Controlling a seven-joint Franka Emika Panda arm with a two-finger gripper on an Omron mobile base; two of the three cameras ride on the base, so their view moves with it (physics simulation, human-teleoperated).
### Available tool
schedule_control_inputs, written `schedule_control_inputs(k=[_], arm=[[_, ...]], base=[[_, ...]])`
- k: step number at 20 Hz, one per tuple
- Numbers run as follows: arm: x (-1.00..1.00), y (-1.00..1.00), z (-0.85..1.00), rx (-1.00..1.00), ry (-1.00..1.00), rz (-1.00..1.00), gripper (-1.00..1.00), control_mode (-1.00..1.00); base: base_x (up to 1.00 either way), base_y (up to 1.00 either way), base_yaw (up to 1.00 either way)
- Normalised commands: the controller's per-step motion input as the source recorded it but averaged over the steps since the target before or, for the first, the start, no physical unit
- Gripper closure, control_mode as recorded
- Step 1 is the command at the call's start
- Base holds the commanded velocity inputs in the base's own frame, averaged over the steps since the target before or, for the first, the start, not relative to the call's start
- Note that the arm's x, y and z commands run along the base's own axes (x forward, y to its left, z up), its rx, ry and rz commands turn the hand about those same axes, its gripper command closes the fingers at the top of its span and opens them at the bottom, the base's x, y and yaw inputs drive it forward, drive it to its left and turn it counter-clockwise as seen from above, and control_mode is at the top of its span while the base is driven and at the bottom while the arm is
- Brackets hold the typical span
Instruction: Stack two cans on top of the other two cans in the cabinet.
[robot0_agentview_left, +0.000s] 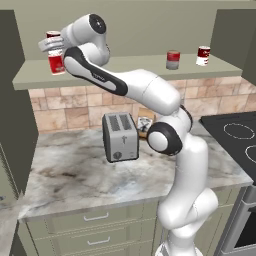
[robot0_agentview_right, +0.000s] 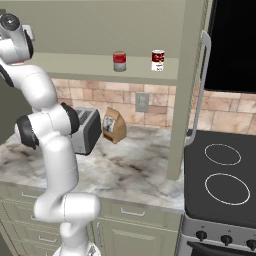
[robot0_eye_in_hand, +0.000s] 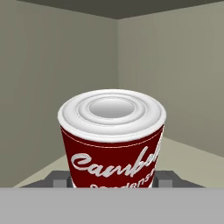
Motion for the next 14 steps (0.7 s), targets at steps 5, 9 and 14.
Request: schedule_control_inputs(k=[5,9,14], arm=[[0.00,0.06,0.01,-0.04,0.01,0.01,1.00,-1.00],[0.00,0.02,0.00,-0.03,0.00,0.00,1.00,-1.00],[0.00,0.00,0.00,-0.02,0.00,0.00,1.00,-1.00]], base=[[0.00,0.00,0.00],[0.00,0.00,0.00],[0.00,0.00,0.00]])
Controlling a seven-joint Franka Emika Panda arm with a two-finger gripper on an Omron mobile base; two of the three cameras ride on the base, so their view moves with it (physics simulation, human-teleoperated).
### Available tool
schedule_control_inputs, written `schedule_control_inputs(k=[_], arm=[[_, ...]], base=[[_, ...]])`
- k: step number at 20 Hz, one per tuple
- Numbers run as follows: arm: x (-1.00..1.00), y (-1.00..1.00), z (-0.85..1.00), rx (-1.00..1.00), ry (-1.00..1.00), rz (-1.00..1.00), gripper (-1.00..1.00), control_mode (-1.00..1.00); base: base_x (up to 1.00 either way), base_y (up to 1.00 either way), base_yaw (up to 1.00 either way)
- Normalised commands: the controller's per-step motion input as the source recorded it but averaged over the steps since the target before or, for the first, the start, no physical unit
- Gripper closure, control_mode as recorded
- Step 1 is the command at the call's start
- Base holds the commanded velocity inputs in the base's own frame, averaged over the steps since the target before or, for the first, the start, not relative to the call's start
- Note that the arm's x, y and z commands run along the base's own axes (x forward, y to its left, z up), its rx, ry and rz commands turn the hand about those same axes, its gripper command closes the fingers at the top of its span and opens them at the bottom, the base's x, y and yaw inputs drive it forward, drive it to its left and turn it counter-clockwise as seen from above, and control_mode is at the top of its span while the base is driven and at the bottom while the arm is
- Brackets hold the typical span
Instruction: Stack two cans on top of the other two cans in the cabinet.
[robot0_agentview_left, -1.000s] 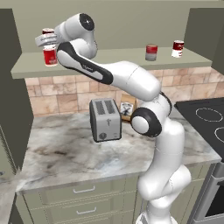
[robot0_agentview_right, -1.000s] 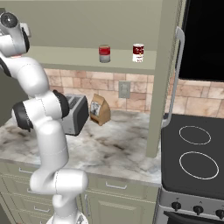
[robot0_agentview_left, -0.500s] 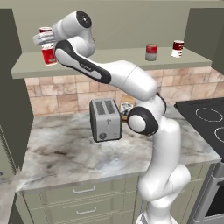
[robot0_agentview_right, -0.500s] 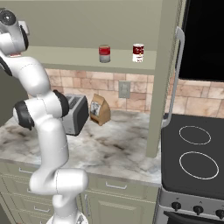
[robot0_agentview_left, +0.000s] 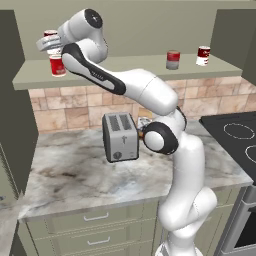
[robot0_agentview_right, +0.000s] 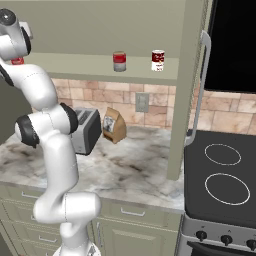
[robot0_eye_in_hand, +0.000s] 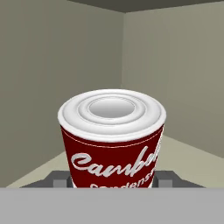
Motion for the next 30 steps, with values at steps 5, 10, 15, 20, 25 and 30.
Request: schedule_control_inputs(k=[5,10,15,20,25,30], arm=[[0.00,0.00,-0.05,-0.01,0.00,0.00,1.00,-1.00],[0.00,0.00,-0.10,0.00,0.00,0.00,1.00,-1.00],[0.02,0.00,-0.12,0.00,0.00,0.00,1.00,-1.00],[0.07,0.00,-0.11,0.00,0.00,0.00,1.00,-1.00],[0.08,0.00,-0.03,0.00,0.00,0.00,1.00,-1.00],[0.05,0.00,0.00,0.00,0.00,0.00,1.00,-1.00]], base=[[0.00,0.00,0.00],[0.00,0.00,0.00],[0.00,0.00,0.00],[0.00,0.00,0.00],[0.00,0.00,0.00],[0.00,0.00,0.00]])
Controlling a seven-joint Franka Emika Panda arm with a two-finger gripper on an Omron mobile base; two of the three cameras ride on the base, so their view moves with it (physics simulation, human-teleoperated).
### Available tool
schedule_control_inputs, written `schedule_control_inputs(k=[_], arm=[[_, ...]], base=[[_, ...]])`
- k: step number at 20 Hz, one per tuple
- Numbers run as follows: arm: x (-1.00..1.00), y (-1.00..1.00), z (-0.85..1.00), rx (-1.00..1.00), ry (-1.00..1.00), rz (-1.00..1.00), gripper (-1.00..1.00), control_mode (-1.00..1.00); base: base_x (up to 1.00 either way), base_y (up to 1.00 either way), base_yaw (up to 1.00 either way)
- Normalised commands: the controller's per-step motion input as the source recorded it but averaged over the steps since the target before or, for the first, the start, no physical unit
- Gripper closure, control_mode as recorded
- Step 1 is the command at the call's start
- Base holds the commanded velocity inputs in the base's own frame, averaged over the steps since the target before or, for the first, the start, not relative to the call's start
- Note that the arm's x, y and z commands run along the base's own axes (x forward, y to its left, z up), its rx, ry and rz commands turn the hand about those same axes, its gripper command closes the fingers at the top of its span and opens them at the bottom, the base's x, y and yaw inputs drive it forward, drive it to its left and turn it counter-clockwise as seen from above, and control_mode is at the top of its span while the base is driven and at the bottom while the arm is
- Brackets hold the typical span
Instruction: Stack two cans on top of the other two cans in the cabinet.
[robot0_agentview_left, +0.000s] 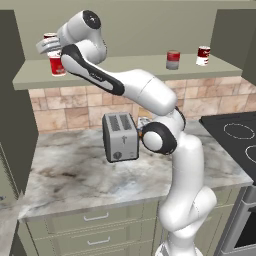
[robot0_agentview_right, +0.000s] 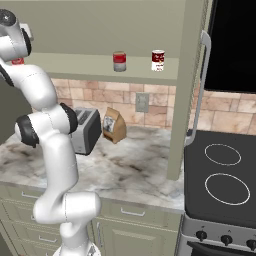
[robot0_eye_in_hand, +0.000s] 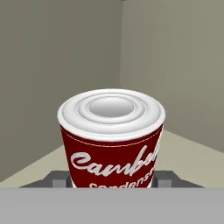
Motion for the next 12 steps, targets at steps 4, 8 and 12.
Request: schedule_control_inputs(k=[4,8,12], arm=[[0.00,0.00,-0.06,0.00,0.00,0.00,1.00,-1.00],[0.00,0.00,-0.08,0.00,0.01,0.00,1.00,-1.00],[0.00,0.00,-0.08,0.00,0.00,0.00,1.00,-1.00]], base=[[0.00,0.00,0.00],[0.00,0.00,0.00],[0.00,0.00,0.00]])
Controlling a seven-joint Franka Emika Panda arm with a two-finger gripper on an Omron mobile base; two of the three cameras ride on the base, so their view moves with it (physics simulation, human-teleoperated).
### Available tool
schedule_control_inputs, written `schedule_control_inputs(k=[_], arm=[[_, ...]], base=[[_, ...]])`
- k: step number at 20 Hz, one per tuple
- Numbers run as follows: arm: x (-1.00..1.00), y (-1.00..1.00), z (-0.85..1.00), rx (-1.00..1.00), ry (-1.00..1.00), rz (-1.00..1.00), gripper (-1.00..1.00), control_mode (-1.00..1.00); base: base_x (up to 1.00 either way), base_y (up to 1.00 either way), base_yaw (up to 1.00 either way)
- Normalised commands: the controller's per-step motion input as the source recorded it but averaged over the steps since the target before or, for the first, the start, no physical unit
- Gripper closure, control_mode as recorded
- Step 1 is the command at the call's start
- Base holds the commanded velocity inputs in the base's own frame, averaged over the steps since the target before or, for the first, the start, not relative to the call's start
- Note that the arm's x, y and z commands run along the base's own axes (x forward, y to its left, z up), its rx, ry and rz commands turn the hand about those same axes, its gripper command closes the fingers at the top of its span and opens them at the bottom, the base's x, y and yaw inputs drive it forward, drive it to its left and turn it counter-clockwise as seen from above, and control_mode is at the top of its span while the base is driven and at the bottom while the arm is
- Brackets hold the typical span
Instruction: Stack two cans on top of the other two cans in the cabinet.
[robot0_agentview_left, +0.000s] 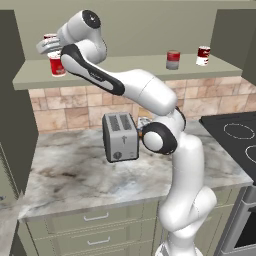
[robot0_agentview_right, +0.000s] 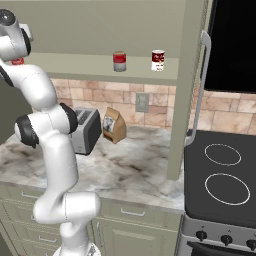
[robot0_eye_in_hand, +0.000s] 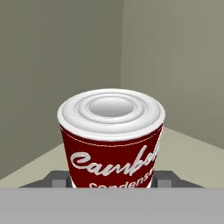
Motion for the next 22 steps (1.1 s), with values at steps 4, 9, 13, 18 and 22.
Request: schedule_control_inputs(k=[4,9,13,18,22], arm=[[0.00,0.00,-0.07,0.00,0.00,0.00,1.00,-1.00],[0.00,-0.01,-0.04,0.00,0.00,0.00,1.00,-1.00],[0.00,-0.04,-0.05,0.00,0.00,0.00,1.00,-1.00],[0.00,-0.05,-0.02,0.00,0.00,0.00,1.00,-1.00],[0.00,-0.04,0.00,0.00,0.00,0.00,1.00,-1.00]], base=[[0.00,0.00,0.00],[0.00,0.00,0.00],[0.00,0.00,0.00],[0.00,0.00,0.00],[0.00,0.00,0.00]])
